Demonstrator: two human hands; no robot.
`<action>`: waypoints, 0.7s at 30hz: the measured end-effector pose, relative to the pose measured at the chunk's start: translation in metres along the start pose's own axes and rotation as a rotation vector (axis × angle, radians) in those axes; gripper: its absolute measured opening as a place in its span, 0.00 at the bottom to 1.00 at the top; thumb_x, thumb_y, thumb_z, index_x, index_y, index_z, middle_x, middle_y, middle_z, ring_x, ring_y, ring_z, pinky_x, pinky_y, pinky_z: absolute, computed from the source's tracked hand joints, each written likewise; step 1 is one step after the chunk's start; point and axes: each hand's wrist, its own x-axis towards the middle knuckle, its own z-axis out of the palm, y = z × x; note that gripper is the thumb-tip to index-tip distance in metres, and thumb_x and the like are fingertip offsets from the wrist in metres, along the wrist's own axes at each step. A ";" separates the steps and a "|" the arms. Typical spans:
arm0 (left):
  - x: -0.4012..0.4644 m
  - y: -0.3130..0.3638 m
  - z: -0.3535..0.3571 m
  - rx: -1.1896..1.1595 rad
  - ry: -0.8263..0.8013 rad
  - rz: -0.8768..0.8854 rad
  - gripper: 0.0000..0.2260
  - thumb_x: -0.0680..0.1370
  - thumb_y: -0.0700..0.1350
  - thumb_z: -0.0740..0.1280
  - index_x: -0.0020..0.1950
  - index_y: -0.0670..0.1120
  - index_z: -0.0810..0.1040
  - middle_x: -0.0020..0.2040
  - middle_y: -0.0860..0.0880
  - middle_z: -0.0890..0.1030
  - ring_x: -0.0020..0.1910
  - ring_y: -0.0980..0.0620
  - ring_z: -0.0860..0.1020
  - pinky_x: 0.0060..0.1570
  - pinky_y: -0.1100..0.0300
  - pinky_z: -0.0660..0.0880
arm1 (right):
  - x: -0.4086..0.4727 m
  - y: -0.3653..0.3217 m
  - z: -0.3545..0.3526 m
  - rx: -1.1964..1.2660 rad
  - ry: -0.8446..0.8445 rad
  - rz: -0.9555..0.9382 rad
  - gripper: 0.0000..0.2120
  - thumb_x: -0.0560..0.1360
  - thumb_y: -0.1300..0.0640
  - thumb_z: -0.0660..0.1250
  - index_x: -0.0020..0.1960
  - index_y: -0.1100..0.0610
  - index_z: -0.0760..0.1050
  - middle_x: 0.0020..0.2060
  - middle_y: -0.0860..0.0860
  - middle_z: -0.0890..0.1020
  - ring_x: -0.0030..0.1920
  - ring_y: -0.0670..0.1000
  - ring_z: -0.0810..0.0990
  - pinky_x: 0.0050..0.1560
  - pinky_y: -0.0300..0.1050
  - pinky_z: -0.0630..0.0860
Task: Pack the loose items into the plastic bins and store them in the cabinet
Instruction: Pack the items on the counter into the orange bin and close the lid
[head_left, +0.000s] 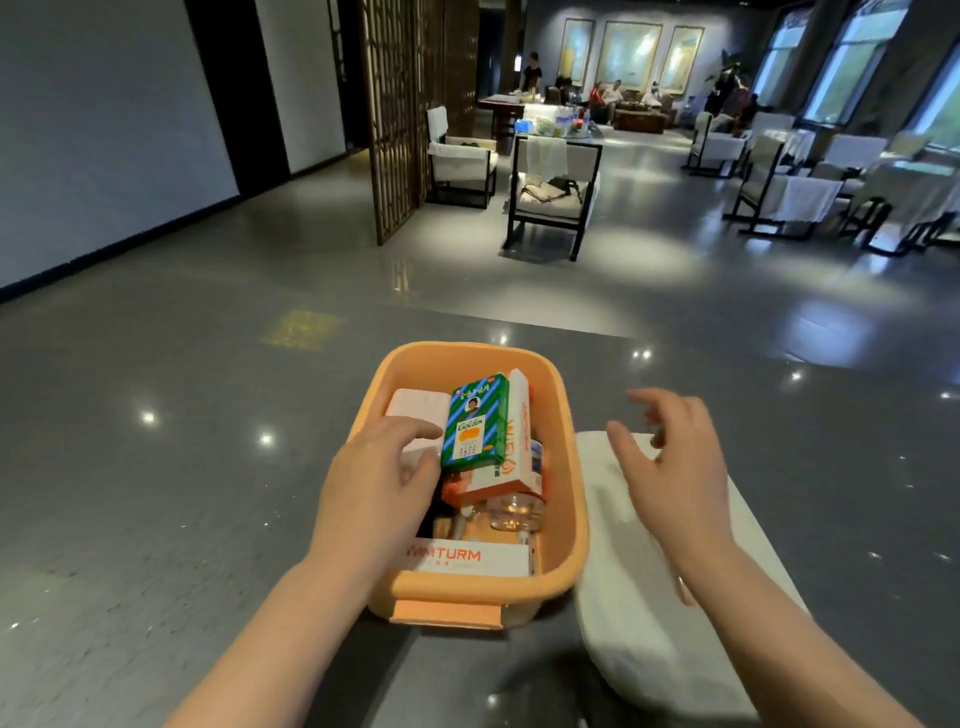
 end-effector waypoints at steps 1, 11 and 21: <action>-0.004 0.002 0.000 0.035 -0.008 0.029 0.09 0.74 0.46 0.66 0.52 0.55 0.79 0.53 0.58 0.79 0.47 0.61 0.72 0.45 0.59 0.70 | -0.004 0.023 -0.009 -0.049 -0.002 0.138 0.14 0.72 0.49 0.67 0.57 0.48 0.73 0.49 0.46 0.72 0.50 0.50 0.76 0.45 0.45 0.71; -0.006 0.009 0.002 0.256 -0.101 0.023 0.09 0.75 0.52 0.66 0.53 0.52 0.80 0.54 0.53 0.81 0.54 0.49 0.77 0.52 0.49 0.73 | -0.056 0.098 -0.003 -0.385 -0.356 0.518 0.17 0.73 0.37 0.62 0.46 0.51 0.72 0.42 0.49 0.78 0.44 0.53 0.77 0.41 0.46 0.73; 0.000 -0.020 -0.009 -0.114 -0.036 -0.274 0.21 0.77 0.46 0.65 0.69 0.51 0.66 0.66 0.50 0.73 0.62 0.49 0.72 0.51 0.58 0.66 | 0.020 0.017 -0.073 -0.305 -0.211 0.343 0.19 0.73 0.37 0.63 0.35 0.53 0.72 0.31 0.51 0.78 0.36 0.57 0.76 0.35 0.49 0.70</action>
